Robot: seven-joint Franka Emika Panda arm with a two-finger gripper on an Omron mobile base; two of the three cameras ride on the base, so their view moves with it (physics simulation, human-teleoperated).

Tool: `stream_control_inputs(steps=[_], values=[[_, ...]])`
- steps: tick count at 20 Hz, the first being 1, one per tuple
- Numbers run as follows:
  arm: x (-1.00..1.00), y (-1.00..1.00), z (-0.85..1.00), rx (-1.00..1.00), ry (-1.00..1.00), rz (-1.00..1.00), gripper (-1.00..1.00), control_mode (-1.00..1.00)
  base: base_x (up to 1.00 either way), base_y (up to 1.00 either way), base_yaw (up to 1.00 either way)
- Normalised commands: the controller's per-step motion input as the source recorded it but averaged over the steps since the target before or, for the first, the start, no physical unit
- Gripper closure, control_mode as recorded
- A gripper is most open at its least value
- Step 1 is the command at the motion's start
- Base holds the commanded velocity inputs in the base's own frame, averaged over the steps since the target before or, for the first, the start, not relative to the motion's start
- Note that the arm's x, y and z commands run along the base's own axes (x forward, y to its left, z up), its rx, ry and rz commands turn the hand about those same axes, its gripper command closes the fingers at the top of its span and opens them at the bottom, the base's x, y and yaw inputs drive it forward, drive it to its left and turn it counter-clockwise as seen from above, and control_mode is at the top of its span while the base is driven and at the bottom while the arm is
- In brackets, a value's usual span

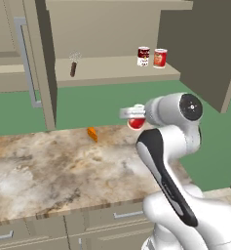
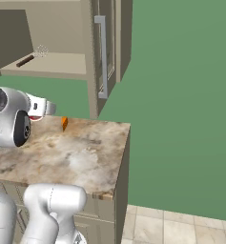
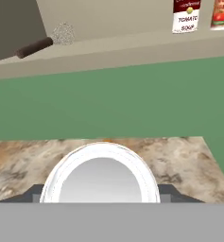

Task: Pick the cans from the counter and place them in their designated side in the cabinet.

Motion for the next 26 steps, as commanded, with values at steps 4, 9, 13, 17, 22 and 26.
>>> stream_control_inputs(steps=[4,9,13,17,22,26], values=[[-0.17,-0.27,0.44,0.0,0.0,-0.02,1.0,-1.0,0.0,0.0,0.0],[0.0,-0.13,0.4,0.0,0.0,-0.01,1.0,-1.0,0.0,0.0,0.0],[0.0,-0.1,0.38,0.0,-0.02,-0.01,1.0,-1.0,0.0,0.0,0.0],[0.0,-0.16,0.38,-0.02,-0.02,-0.03,1.0,-1.0,0.0,0.0,0.0],[0.0,-0.17,0.33,-0.02,-0.05,-0.02,1.0,-1.0,0.0,0.0,0.0],[0.12,-0.18,0.29,-0.02,-0.01,-0.03,1.0,-1.0,0.0,0.0,0.0]])
